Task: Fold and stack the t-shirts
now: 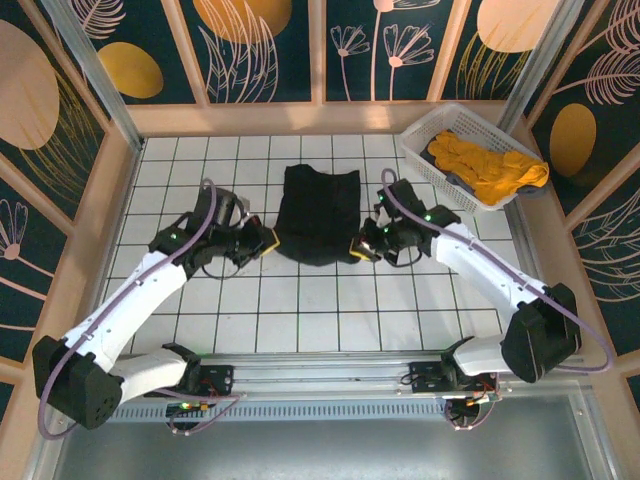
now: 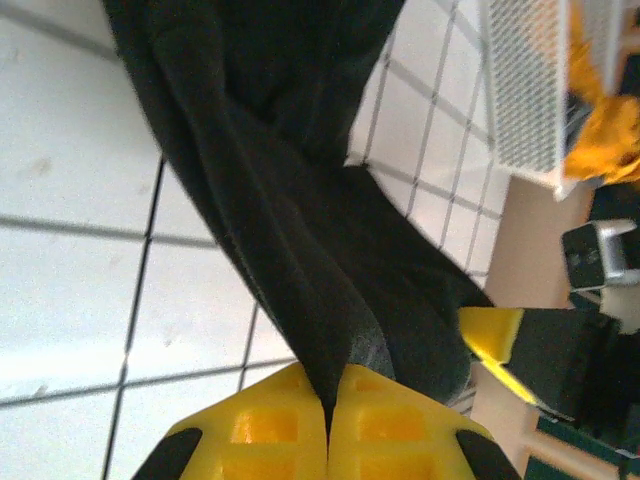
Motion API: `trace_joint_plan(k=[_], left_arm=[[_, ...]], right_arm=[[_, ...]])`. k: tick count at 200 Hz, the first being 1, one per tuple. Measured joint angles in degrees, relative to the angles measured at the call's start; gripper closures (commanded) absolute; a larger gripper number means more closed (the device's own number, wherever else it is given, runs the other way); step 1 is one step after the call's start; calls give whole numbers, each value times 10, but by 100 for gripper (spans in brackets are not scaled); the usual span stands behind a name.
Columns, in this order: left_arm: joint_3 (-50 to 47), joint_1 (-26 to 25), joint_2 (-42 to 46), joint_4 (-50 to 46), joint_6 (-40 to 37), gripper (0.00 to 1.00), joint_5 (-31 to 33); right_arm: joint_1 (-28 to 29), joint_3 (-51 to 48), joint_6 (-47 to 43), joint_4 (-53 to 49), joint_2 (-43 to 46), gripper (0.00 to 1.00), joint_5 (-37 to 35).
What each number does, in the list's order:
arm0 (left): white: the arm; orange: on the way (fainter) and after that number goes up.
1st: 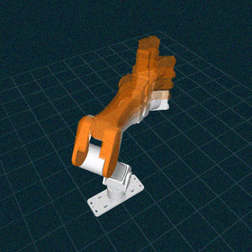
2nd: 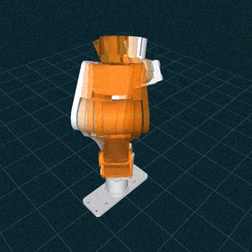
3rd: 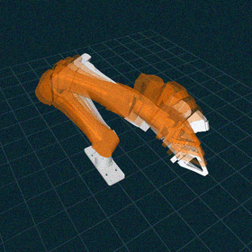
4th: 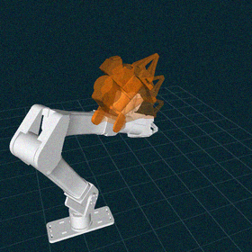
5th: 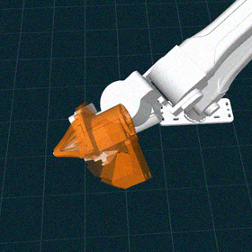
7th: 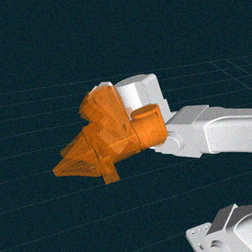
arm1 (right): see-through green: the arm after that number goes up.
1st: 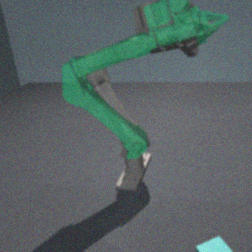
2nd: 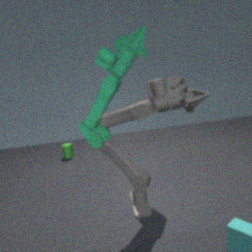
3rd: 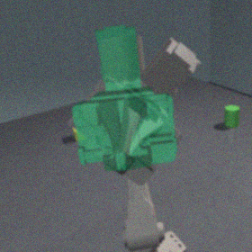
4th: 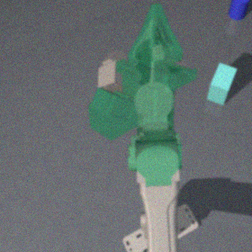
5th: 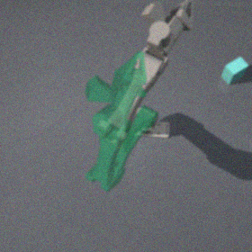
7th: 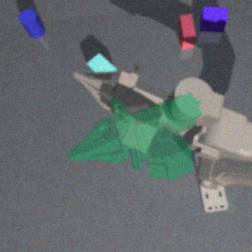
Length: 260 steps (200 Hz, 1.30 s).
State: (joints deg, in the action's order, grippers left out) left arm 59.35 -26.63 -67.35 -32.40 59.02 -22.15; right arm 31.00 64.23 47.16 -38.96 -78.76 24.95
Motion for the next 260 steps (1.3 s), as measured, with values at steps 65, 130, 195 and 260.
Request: trace_joint_plan(k=[65,130,195,260], left_arm=[[150,73,-203,51,13,100,-8],[486,117,-572,79,-11,74,-18],[421,128,-547,98,-18,32,4],[35,17,-239,262,175,39,2]], right_arm=[[-72,200,28,-17,-192,100,-2],[-144,544,14,-31,-518,60,-24],[-165,560,-63,-14,-522,29,-54],[-100,85,-45,170,-138,33,-69]])
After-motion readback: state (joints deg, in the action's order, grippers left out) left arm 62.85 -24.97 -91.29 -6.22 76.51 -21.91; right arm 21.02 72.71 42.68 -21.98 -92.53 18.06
